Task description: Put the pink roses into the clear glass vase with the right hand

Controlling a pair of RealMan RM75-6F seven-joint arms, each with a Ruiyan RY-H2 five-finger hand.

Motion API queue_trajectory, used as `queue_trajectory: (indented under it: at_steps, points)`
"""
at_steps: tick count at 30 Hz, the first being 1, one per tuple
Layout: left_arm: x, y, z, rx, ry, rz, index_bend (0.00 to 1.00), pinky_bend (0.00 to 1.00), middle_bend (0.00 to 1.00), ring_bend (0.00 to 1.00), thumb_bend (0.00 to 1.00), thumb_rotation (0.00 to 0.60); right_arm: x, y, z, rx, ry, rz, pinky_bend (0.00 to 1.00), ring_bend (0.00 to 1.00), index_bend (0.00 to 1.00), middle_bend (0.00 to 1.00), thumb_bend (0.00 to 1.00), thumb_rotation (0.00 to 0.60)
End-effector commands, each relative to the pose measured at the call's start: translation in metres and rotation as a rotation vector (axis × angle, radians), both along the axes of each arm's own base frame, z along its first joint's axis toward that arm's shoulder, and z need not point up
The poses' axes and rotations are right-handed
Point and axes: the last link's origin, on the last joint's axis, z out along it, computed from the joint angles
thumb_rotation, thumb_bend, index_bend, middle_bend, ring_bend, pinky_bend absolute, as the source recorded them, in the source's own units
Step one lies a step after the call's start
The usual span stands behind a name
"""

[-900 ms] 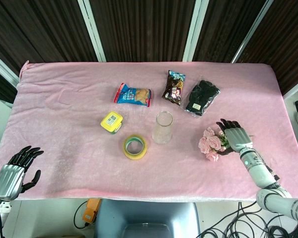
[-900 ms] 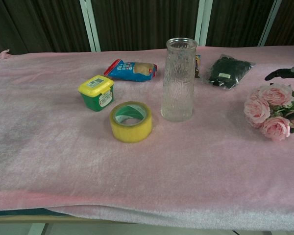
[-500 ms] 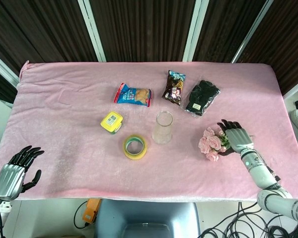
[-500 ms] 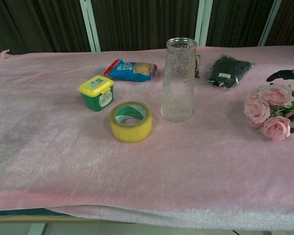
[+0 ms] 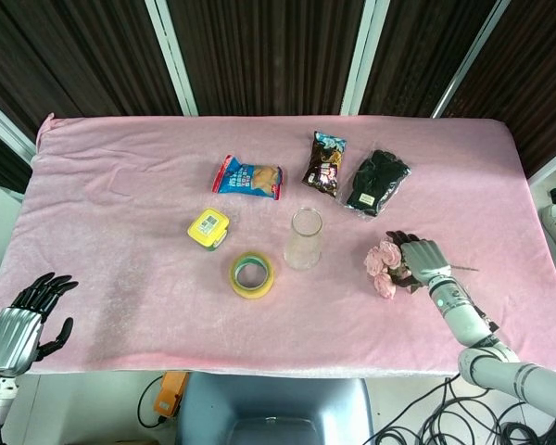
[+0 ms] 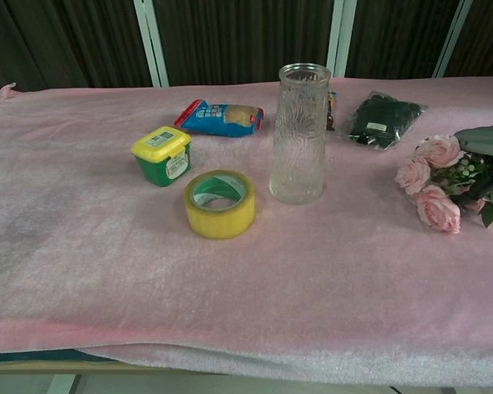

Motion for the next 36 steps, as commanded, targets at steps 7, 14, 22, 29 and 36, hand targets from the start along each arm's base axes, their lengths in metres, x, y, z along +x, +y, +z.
queue_trajectory:
  at_steps: [7, 14, 22, 29, 36]
  points:
    - [0.000, -0.001, 0.004, 0.012, -0.012, -0.002, 0.23, 0.26, 0.18, 0.10, 0.46, 0.600, -0.012, 0.003, -0.010, -0.040, 0.054, 0.018, 0.92, 0.67, 0.74, 0.67, 0.36, 0.600]
    - [0.000, -0.001, 0.003, 0.001, -0.011, -0.004, 0.23, 0.26, 0.18, 0.10, 0.46, 0.600, 0.009, 0.003, 0.014, -0.300, -0.102, 0.131, 0.98, 0.71, 0.84, 0.73, 0.48, 0.600]
    - [0.001, -0.001, 0.001, -0.007, -0.007, -0.009, 0.23, 0.26, 0.18, 0.10, 0.46, 0.600, 0.064, -0.001, 0.061, -0.597, -0.503, 0.310, 0.98, 0.71, 0.84, 0.73, 0.48, 0.600]
    - [0.001, -0.001, 0.000, -0.010, -0.008, -0.006, 0.23, 0.26, 0.18, 0.10, 0.46, 0.600, 0.128, -0.001, 0.096, -0.552, -0.918, 0.298, 0.98, 0.71, 0.83, 0.73, 0.48, 0.600]
    - [0.002, -0.001, 0.000, -0.012, -0.006, -0.008, 0.23, 0.26, 0.18, 0.10, 0.46, 0.600, 0.190, -0.006, 0.112, -0.464, -1.045, 0.357, 0.98, 0.71, 0.83, 0.73, 0.49, 0.600]
